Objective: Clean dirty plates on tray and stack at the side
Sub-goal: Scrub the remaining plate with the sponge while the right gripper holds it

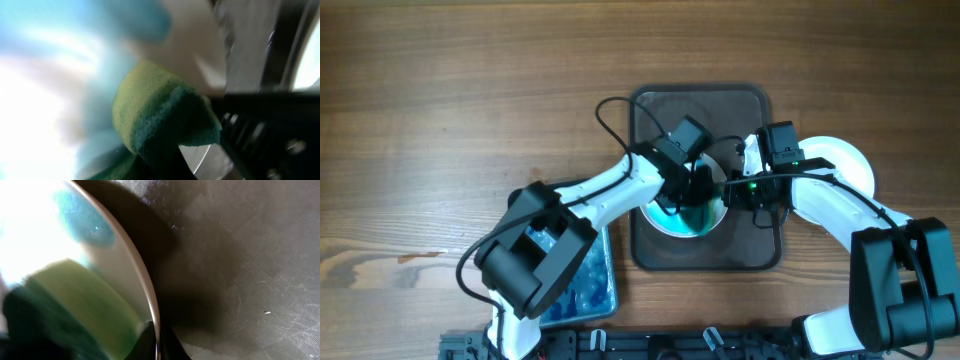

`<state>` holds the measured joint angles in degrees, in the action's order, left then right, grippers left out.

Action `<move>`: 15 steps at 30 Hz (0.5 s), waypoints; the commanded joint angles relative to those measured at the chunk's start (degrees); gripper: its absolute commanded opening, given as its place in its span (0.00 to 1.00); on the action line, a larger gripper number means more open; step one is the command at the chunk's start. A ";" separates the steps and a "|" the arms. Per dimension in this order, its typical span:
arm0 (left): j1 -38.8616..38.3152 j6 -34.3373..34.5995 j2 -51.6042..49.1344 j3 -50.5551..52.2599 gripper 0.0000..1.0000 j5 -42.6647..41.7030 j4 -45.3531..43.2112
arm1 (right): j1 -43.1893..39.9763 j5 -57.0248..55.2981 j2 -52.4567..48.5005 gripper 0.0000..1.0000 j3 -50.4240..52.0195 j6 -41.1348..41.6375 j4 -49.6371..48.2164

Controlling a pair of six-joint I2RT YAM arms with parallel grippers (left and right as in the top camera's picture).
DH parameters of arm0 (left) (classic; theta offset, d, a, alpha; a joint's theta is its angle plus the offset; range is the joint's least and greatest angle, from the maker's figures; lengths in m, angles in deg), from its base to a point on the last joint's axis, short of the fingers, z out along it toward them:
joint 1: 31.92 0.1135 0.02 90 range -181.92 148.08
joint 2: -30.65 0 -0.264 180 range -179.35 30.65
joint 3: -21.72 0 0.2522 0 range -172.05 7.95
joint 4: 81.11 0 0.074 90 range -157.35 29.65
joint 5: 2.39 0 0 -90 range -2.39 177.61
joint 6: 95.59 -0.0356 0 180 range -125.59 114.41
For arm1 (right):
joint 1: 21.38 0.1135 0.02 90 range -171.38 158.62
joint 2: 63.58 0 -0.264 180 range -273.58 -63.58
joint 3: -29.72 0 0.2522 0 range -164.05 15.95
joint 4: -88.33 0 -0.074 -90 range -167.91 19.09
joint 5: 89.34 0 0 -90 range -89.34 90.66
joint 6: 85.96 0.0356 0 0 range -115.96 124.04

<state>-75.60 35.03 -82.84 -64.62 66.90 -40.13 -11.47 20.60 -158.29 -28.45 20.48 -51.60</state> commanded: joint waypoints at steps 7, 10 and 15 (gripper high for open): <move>1.86 -0.28 -1.11 0.68 0.04 19.21 13.94 | -0.13 -4.35 -2.69 0.04 1.77 0.22 1.40; 3.43 -0.33 -0.37 0.66 0.04 27.69 17.25 | -0.13 -4.35 -2.69 0.04 1.77 0.20 1.40; 5.29 -1.36 3.48 -0.57 0.04 36.50 19.23 | -0.13 -4.35 -2.69 0.04 1.77 0.22 1.38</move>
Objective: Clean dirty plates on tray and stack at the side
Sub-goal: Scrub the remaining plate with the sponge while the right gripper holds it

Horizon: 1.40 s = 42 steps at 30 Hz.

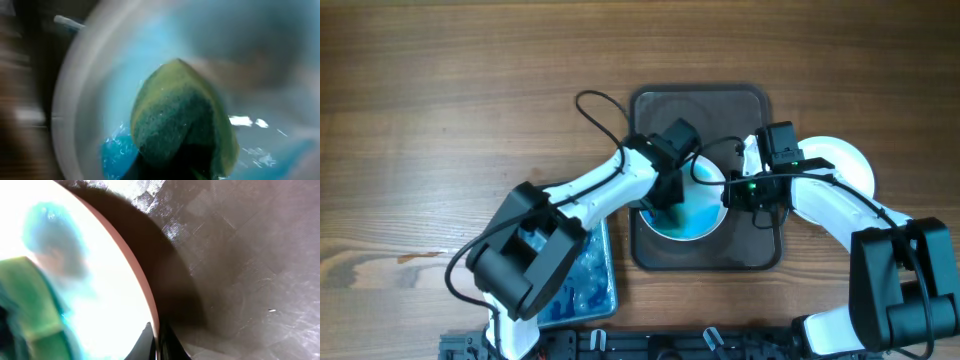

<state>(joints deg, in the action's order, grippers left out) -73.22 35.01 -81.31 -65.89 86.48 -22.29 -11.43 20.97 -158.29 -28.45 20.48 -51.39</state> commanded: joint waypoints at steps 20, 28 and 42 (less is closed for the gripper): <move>0.68 -1.14 -5.97 0.39 0.04 -28.44 -21.35 | -0.17 -4.72 -2.69 0.04 1.77 0.22 0.92; -0.31 -2.93 -6.01 0.39 0.04 -36.26 -20.04 | -0.17 -4.72 -2.69 0.04 1.77 0.31 0.92; 6.34 -2.64 -4.63 0.37 0.04 6.32 2.25 | -0.17 -3.65 -2.69 0.04 1.77 0.72 0.13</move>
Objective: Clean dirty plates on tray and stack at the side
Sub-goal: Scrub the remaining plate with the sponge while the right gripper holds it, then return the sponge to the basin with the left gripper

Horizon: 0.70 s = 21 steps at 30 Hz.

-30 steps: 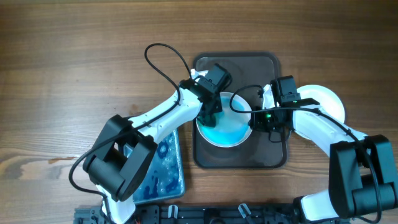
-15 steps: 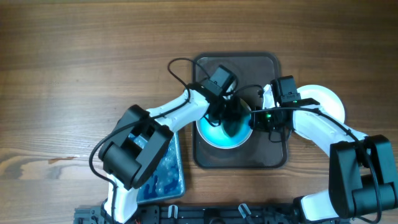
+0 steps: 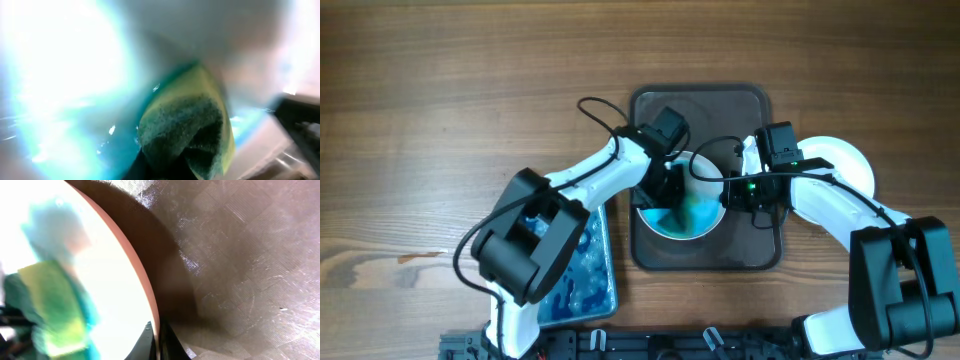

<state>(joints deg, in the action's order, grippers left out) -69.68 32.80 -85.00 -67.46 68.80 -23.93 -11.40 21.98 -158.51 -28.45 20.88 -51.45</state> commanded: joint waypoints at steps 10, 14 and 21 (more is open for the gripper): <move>3.13 -0.42 2.23 -0.76 0.04 33.86 6.34 | -0.20 -4.66 -2.47 0.04 1.77 1.40 0.13; 2.78 -0.48 5.05 -3.63 0.04 23.76 6.64 | -0.20 -4.66 -2.47 0.04 1.77 1.40 0.15; 5.18 -0.68 15.04 -5.66 0.04 5.57 8.00 | -0.20 -4.66 -2.47 0.04 1.77 1.40 0.24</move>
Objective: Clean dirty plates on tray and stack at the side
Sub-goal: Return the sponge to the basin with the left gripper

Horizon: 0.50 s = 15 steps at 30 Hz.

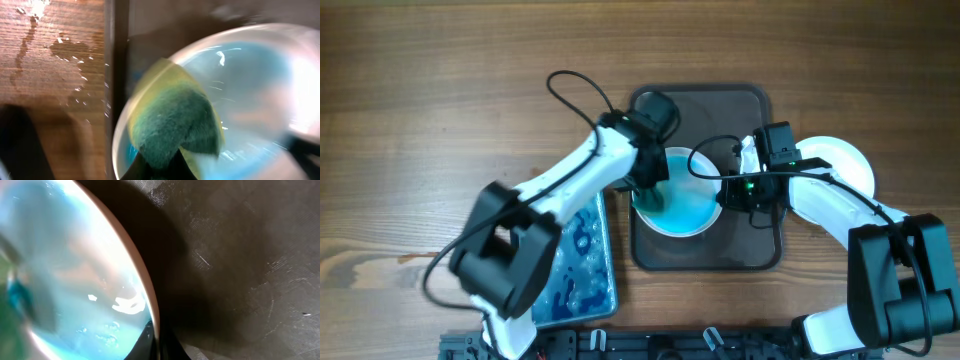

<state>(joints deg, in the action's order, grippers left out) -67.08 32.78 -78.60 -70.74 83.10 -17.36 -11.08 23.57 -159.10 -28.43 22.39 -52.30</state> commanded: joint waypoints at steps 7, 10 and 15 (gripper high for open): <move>10.23 -1.95 18.49 -2.29 0.04 -4.44 15.37 | -0.52 -6.27 -1.88 0.04 1.75 -0.13 0.98; 12.35 -1.90 18.60 -1.40 0.04 1.11 21.35 | -0.52 -6.27 -1.88 0.04 1.75 -0.11 0.96; 14.23 0.92 18.49 8.66 0.07 4.48 17.51 | -0.52 -6.27 -1.88 0.04 1.75 -0.13 0.94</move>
<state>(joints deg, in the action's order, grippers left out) -54.03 32.01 -59.45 -69.32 83.29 2.91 -11.08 23.53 -159.10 -28.43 22.39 -52.30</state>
